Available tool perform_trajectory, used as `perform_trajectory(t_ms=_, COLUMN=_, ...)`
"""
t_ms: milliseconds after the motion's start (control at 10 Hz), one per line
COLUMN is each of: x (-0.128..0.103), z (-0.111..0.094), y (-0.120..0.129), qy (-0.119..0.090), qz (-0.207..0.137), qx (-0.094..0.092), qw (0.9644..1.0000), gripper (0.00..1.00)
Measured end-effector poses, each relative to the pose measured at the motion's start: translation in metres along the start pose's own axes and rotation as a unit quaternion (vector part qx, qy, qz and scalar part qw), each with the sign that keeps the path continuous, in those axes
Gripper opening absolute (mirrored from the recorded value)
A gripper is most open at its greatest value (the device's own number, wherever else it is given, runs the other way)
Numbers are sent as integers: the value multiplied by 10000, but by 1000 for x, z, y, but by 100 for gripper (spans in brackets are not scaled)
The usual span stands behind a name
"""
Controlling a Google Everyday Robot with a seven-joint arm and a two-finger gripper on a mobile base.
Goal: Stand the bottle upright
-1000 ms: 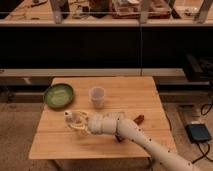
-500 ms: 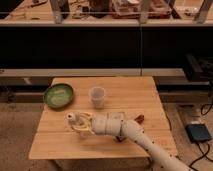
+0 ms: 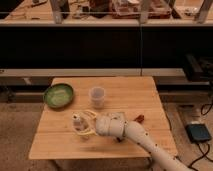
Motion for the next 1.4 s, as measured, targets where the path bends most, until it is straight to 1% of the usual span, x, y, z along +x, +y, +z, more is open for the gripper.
perform_trajectory(t_ms=200, x=-2, z=-8, y=0, qy=-128, qz=-43, qx=-36, qw=9999, gripper=80)
perform_trajectory(t_ms=300, x=-2, z=-12, y=1, qy=-252, qz=-75, qx=-34, qw=9996, gripper=80)
perform_trajectory(t_ms=400, x=-4, z=-16, y=1, qy=-456, qz=-103, qx=-6, qw=9989, gripper=80)
perform_trajectory(t_ms=500, x=-5, z=-17, y=-1, qy=-557, qz=-117, qx=28, qw=9984, gripper=80)
perform_trajectory(t_ms=1300, x=-6, z=-17, y=1, qy=-561, qz=-107, qx=22, qw=9984, gripper=80)
perform_trajectory(t_ms=1400, x=-7, z=-17, y=1, qy=-585, qz=-110, qx=21, qw=9982, gripper=80)
